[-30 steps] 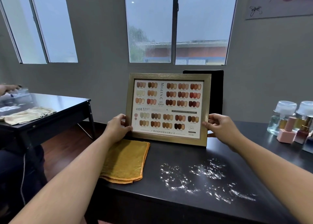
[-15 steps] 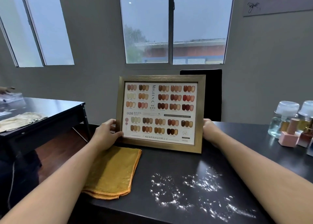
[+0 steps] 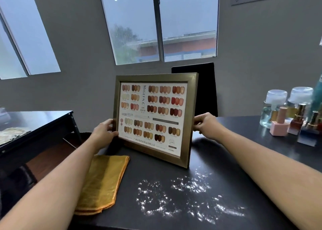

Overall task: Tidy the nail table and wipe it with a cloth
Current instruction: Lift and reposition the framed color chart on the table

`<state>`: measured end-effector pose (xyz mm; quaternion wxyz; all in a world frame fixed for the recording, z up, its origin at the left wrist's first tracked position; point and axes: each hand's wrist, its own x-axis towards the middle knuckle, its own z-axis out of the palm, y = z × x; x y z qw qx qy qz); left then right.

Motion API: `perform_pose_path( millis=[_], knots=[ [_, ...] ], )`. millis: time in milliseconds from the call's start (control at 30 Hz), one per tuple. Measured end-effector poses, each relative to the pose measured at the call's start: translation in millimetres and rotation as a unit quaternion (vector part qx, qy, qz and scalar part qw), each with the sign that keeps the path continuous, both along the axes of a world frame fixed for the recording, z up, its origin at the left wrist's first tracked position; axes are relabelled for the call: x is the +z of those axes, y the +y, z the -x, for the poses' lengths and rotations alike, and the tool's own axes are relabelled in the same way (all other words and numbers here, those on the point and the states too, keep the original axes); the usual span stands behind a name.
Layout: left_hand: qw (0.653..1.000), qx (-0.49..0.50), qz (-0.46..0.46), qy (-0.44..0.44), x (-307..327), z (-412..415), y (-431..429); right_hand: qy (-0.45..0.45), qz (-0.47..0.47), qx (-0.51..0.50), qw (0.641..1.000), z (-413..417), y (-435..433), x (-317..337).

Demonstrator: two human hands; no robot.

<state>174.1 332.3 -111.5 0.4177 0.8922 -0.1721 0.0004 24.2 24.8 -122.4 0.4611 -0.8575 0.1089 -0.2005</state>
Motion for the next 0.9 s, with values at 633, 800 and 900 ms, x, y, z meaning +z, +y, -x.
perform_pose_path(
  millis=[633,800,900],
  knots=[
    [0.997,0.06,-0.028,-0.028,-9,0,22,-0.01,-0.022,-0.049,0.998,-53,12,5],
    [0.996,0.078,-0.022,-0.041,-12,6,24,-0.003,-0.042,-0.037,0.998,-52,4,3],
    [0.996,0.081,-0.017,-0.036,-11,9,23,-0.02,-0.047,-0.033,0.998,-33,-10,2]
  ],
)
